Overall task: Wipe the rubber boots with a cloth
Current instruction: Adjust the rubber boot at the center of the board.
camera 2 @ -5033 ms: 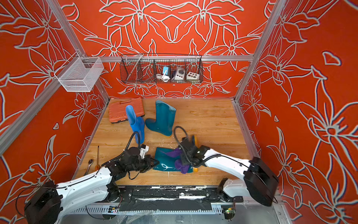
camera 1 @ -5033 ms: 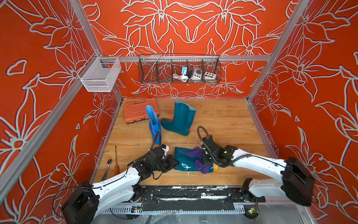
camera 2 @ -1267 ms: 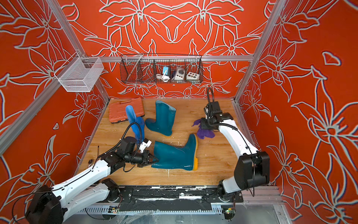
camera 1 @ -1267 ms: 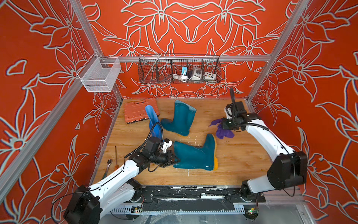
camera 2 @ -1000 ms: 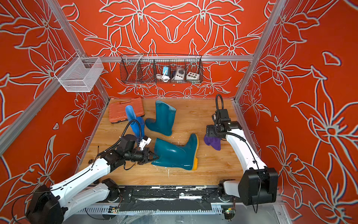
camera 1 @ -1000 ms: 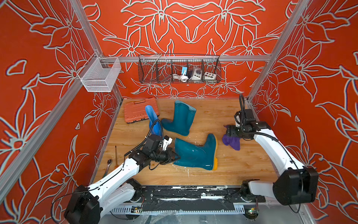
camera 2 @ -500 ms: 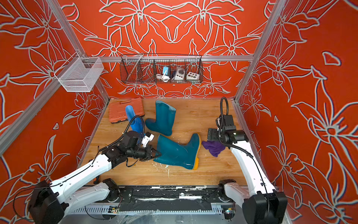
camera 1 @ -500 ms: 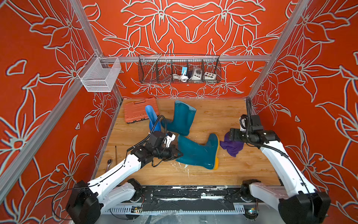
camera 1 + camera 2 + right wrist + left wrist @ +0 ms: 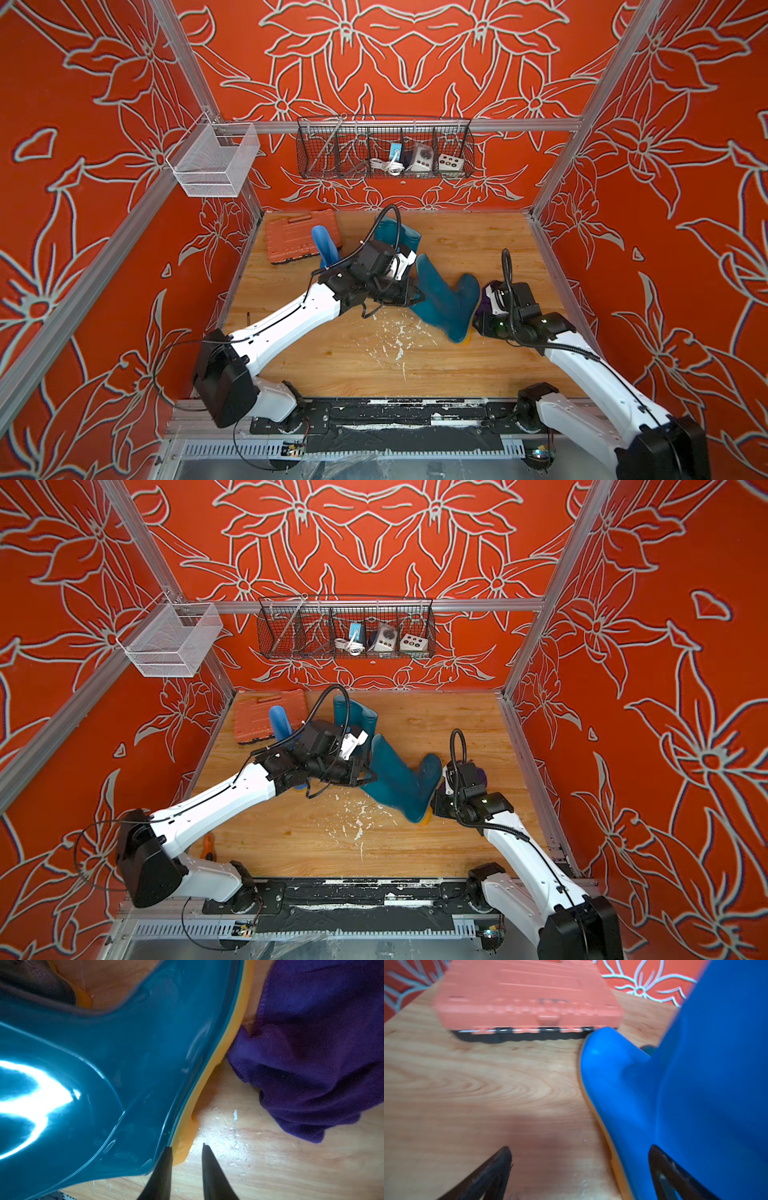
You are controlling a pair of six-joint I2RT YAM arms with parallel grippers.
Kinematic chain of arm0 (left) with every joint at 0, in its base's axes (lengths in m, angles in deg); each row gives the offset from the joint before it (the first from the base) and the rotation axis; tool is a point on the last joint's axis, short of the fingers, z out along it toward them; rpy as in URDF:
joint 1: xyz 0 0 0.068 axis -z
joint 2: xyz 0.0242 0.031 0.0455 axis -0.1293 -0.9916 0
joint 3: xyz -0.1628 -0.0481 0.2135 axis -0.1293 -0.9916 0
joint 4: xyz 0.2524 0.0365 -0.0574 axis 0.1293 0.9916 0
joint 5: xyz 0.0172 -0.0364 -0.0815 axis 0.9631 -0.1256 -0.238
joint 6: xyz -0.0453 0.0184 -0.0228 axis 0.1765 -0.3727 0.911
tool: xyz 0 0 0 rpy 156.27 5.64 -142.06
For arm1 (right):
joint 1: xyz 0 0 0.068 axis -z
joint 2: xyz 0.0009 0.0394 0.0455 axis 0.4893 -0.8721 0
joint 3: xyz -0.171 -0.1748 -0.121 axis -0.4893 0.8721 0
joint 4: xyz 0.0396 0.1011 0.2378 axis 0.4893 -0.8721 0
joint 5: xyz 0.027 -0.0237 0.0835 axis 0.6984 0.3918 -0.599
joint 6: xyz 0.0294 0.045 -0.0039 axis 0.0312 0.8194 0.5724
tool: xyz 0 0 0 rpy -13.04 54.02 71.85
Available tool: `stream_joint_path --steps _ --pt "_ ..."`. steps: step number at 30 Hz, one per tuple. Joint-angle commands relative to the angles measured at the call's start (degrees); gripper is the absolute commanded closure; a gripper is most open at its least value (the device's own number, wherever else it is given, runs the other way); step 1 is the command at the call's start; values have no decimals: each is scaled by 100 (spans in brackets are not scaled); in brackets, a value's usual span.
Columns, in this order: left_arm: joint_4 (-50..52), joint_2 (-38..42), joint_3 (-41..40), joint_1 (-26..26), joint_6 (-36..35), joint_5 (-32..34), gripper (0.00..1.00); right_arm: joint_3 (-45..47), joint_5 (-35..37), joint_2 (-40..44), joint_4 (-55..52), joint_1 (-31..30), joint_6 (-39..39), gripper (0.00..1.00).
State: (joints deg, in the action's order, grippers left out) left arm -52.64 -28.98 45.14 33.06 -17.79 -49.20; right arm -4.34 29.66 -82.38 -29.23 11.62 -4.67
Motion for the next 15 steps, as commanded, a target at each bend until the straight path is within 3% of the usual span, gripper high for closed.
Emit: stream_joint_path --steps 1,9,15 --pt "108 -193 638 111 -552 204 100 36 -45 -157 539 -34 40 75" --pt "860 -814 1902 187 -1102 700 100 -322 87 -1097 1058 -6 -122 78" --pt "1324 -1304 2615 200 -1559 1037 100 -898 -244 -2050 1456 -8 -127 81"
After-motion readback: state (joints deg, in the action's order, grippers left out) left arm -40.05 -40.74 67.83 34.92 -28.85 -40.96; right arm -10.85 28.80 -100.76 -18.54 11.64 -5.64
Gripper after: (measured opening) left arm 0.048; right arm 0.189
